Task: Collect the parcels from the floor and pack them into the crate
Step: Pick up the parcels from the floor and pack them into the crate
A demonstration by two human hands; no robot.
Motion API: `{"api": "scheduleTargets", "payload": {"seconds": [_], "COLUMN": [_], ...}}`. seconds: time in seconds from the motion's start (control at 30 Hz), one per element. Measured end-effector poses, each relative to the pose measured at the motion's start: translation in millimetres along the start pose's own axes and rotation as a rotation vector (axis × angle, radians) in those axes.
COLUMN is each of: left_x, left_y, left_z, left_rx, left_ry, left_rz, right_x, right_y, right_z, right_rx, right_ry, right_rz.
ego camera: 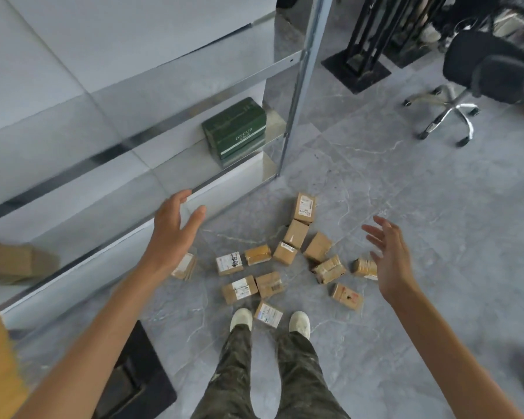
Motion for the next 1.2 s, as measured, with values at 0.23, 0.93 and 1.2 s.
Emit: {"api": "scheduleTargets", "payload": {"seconds": [0.23,0.93,1.2], "left_x": [-27.1,9.3,123.6], "left_y": [12.3,-0.9,10.6], "left_z": [-14.7,-77.6,-169.9], "left_rx": [-0.063,-0.208,-0.459], "left_ry": [0.028,0.084,0.17], "left_rz": [-0.042,-0.297,-0.504], "right_x": [59.5,85.5,88.8], "right_y": [-13.5,-29.3,29.8], "right_z": [-11.1,22.5,127.1], "right_rx": [-0.045,-0.002,0.291], "right_ry": [-0.014,-0.117,-0.219], "right_rz": [-0.082,-0.156,-0.171]}}
Point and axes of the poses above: each hand's wrist, its own y-axis towards the middle knuckle, its own x-axis out of the palm, z = x × y, the point moved 7 cm from there along y, towards the middle knuckle
